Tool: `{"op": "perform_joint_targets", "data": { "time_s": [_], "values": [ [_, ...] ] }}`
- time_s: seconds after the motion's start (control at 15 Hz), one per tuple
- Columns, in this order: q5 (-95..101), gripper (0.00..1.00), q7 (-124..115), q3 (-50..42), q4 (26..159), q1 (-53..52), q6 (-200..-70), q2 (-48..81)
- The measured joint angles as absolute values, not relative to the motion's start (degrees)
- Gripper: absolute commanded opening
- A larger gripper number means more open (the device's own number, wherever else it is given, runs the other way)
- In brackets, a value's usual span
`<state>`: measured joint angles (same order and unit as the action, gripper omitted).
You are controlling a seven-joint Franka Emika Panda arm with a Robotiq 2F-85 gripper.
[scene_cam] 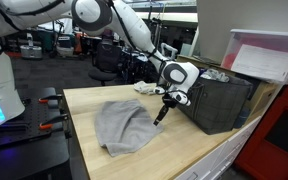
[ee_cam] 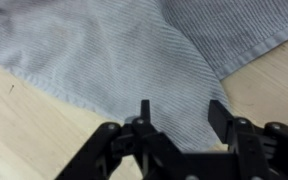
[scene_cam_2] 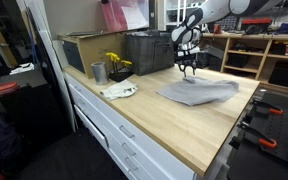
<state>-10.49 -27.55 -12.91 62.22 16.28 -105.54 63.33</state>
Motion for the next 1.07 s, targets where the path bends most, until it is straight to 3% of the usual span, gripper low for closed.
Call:
{"op": "perform_joint_targets", "data": {
  "time_s": [0.07, 0.4, 0.47, 0.6, 0.87, 0.93, 1.07],
  "values": [
    [-10.0, 0.40, -27.6, -13.0, 62.0, 16.3, -105.4, 63.5],
    [-9.4, 0.02, -27.6, -13.1, 61.2, 16.3, -105.2, 63.9],
    [-9.4, 0.34, -27.6, -13.1, 61.0, 16.3, -105.2, 63.9],
    [-9.4, 0.39, -27.6, -13.1, 60.9, 16.3, -105.2, 63.9],
    [-11.0, 0.67, -24.9, -10.2, 60.6, 17.6, -104.6, 63.9],
    [-11.7, 0.48, -23.8, -9.3, 60.4, 18.1, -104.2, 63.9],
    [-12.9, 0.64, -22.7, -7.8, 60.0, 18.9, -103.9, 63.9]
  ]
}}
